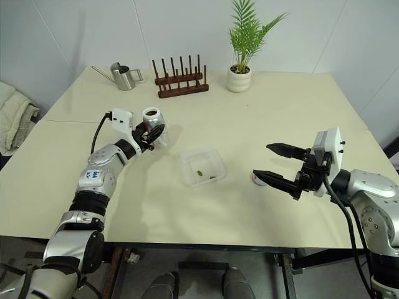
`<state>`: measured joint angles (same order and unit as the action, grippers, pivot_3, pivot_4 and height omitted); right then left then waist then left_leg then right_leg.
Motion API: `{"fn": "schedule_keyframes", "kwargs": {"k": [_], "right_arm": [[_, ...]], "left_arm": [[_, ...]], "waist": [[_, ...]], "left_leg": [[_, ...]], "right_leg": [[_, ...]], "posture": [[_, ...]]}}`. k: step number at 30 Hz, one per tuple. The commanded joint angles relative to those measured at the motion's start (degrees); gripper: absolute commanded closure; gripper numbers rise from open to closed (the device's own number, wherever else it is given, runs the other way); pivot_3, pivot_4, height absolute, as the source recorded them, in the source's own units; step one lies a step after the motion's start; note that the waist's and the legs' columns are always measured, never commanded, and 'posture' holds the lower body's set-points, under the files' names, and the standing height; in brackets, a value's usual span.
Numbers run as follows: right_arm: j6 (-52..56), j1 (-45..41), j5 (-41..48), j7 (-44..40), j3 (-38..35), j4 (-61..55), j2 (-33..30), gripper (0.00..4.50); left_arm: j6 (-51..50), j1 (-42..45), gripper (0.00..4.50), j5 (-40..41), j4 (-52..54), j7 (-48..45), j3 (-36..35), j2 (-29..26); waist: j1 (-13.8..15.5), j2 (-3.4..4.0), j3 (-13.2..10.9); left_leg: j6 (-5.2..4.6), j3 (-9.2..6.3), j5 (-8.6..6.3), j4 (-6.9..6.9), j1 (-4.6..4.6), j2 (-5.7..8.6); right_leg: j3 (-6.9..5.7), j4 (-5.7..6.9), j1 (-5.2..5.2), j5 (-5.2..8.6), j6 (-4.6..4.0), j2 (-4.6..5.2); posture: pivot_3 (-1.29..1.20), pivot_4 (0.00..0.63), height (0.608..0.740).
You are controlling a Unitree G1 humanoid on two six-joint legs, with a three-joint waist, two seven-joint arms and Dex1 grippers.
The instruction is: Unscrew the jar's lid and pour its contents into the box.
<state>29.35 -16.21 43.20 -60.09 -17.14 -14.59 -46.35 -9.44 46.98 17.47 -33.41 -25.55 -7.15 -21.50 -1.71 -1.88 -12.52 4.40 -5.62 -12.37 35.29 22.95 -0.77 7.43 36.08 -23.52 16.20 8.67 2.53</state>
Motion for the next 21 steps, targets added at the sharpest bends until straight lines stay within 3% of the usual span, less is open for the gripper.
{"fn": "schedule_keyframes", "kwargs": {"k": [1,4,12,21], "right_arm": [[-0.04,-0.86,0.24,-1.37,-0.73,0.82,-1.29,0.02],[-0.04,-1.19,-0.05,-1.83,-0.5,1.54,-1.48,0.02],[-0.01,-2.4,-0.59,-1.72,0.57,2.13,-1.26,0.0],[0.02,-3.54,-1.05,-1.8,0.95,2.62,-1.37,0.0]], "left_arm": [[-1.32,-1.58,2.62,-0.19,4.62,-1.78,-0.29,-1.07],[-1.72,-2.68,2.62,-1.35,5.89,-2.49,0.31,-1.33],[-2.02,-5.12,0.04,-3.23,8.94,-2.12,0.35,-1.4],[-5.2,-8.67,0.01,-4.22,15.94,-2.4,0.36,-3.06]], "waist": [[-0.09,0.0,0.0],[-0.09,0.0,0.0],[-0.05,0.0,0.0],[-0.12,0.0,0.0]], "left_leg": [[0.0,0.01,0.0,0.0,-0.01,0.0],[0.0,0.01,0.0,0.0,-0.01,-0.01],[0.0,0.01,0.0,0.0,0.01,-0.01],[0.0,0.02,0.0,-0.01,0.01,-0.02]], "right_leg": [[0.0,-0.03,0.01,-0.01,0.0,0.0],[0.0,-0.04,0.01,-0.02,-0.01,0.0],[0.0,-0.11,0.01,-0.03,-0.01,0.0],[0.0,-0.13,0.01,-0.03,-0.01,0.0]], "posture": [[0.0,0.15,0.74],[0.0,0.15,0.74],[0.0,0.15,0.74],[0.0,0.15,0.74]]}}
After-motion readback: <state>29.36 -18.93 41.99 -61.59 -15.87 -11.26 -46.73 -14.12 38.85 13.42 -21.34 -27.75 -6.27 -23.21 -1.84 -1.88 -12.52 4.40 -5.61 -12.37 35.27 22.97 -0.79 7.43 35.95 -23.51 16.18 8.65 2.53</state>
